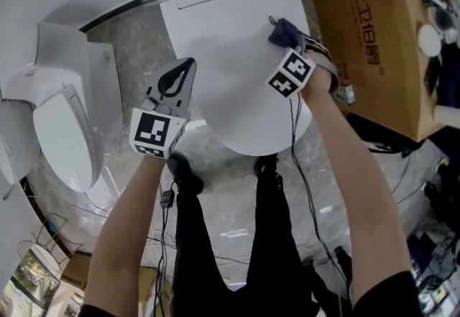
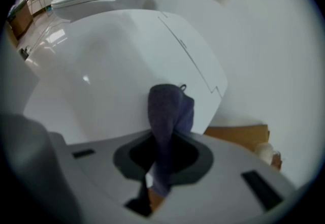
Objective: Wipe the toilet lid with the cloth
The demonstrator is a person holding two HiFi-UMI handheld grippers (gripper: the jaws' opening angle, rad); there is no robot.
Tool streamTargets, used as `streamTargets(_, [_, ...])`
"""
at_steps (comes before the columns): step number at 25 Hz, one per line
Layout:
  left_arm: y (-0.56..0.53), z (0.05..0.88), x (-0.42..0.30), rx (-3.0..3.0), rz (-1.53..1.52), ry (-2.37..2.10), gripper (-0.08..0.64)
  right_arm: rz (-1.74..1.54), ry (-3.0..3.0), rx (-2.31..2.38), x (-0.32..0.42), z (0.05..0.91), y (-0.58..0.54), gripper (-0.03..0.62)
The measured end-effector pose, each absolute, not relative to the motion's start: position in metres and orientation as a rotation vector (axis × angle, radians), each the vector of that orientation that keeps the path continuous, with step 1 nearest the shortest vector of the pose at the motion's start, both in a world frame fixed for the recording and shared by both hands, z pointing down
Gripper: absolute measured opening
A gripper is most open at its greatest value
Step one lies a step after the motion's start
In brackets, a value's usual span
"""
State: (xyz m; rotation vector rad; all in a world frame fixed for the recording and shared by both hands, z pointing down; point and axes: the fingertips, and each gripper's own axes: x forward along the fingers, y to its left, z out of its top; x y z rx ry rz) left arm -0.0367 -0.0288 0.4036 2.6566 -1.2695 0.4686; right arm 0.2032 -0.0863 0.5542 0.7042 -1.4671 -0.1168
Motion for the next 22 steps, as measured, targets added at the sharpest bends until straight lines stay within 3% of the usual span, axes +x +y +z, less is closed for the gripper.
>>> streamTargets(22, [-0.020,0.402,-0.051,2.657,0.461,-1.272,0.018,-0.161,-1.522,0.647,0.136,0.553,-0.075,0.067])
